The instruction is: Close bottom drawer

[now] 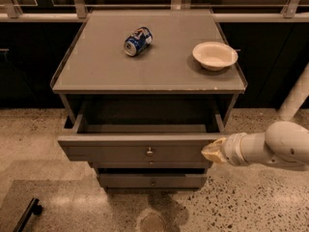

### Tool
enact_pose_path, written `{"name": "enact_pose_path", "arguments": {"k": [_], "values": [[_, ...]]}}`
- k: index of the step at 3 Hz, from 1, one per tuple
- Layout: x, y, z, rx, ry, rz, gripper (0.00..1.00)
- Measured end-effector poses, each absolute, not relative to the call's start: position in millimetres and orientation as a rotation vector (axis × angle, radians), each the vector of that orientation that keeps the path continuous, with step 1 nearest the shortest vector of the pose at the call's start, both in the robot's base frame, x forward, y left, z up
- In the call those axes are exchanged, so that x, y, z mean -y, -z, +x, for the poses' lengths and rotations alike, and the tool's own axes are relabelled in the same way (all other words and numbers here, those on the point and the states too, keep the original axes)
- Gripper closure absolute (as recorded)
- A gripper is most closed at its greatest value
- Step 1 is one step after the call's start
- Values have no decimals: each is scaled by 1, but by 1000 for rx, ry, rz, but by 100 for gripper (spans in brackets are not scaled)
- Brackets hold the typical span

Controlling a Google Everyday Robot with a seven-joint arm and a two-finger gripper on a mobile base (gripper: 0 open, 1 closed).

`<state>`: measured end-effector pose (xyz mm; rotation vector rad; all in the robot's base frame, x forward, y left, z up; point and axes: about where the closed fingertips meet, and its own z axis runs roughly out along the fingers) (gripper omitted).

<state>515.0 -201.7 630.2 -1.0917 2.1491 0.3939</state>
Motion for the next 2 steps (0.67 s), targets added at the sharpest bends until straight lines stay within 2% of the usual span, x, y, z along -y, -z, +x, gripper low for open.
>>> {"name": "enact_pose_path", "arguments": {"k": [2], "values": [[179, -637, 585, -2123, -260, -1116, 100]]}}
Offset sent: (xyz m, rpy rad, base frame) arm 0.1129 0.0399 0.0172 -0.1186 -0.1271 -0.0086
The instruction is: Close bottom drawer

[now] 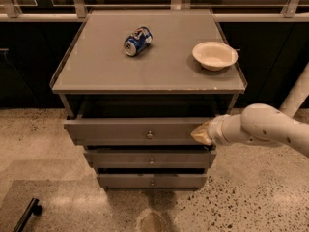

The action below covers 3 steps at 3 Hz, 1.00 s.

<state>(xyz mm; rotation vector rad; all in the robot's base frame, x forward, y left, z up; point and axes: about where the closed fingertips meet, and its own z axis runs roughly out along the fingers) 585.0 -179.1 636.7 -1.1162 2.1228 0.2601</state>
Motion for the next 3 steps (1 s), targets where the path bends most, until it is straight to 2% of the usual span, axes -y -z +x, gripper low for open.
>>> {"name": "enact_pose_path", "arguments": {"k": [1, 3], "values": [[162, -648, 614, -2081, -216, -1149, 100], [170, -639, 607, -2103, -276, -1181, 100]]}}
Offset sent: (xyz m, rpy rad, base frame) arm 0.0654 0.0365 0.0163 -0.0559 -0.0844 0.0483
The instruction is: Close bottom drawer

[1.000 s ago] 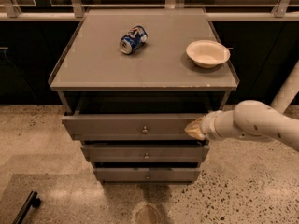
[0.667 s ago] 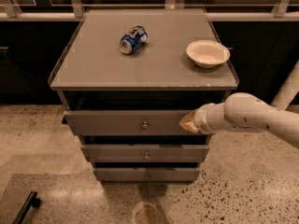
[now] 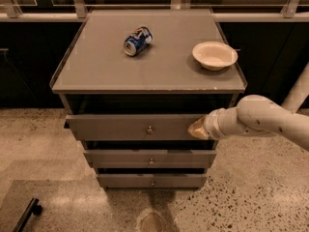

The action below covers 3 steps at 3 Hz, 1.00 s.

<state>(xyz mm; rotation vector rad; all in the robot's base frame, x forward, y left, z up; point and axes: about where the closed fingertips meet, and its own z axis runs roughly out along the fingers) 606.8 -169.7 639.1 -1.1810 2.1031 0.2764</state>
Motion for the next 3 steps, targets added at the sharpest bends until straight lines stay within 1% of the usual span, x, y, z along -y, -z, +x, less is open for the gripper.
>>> {"name": "enact_pose_path", "arguments": {"k": [1, 2, 3], "values": [[219, -637, 548, -2265, -345, -1120, 100], [253, -649, 488, -2404, -346, -1015, 92], [252, -652, 485, -2411, -346, -1008, 73]]}}
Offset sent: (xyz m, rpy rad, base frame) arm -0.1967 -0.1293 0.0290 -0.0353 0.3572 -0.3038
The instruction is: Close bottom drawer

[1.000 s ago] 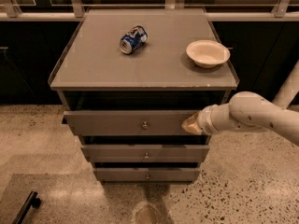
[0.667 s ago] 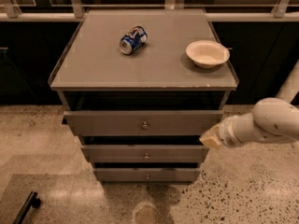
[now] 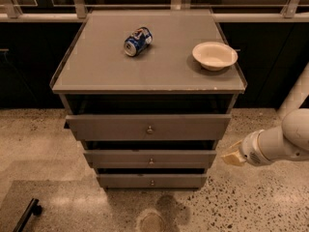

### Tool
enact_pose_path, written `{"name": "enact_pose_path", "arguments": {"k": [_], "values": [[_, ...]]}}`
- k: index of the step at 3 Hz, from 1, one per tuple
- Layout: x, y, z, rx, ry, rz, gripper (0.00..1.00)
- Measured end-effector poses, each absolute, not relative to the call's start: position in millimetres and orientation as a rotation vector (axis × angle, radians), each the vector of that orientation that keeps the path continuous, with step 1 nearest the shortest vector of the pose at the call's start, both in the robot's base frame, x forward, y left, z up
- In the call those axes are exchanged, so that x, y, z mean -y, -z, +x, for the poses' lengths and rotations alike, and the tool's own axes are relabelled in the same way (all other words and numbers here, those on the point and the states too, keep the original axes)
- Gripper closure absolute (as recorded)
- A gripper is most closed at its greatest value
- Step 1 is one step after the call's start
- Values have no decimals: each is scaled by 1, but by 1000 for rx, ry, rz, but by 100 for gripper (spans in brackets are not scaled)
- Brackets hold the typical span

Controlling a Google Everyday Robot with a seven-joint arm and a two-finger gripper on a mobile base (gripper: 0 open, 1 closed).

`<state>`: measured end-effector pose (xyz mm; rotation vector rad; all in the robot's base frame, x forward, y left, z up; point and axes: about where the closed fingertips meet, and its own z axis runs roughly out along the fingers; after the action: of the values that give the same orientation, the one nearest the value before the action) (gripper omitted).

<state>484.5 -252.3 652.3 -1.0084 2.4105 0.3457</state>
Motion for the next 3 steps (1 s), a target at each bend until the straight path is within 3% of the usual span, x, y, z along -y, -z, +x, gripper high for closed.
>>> {"name": "enact_pose_path", "arguments": {"k": [3], "values": [[252, -652, 485, -2410, -346, -1009, 3]]}}
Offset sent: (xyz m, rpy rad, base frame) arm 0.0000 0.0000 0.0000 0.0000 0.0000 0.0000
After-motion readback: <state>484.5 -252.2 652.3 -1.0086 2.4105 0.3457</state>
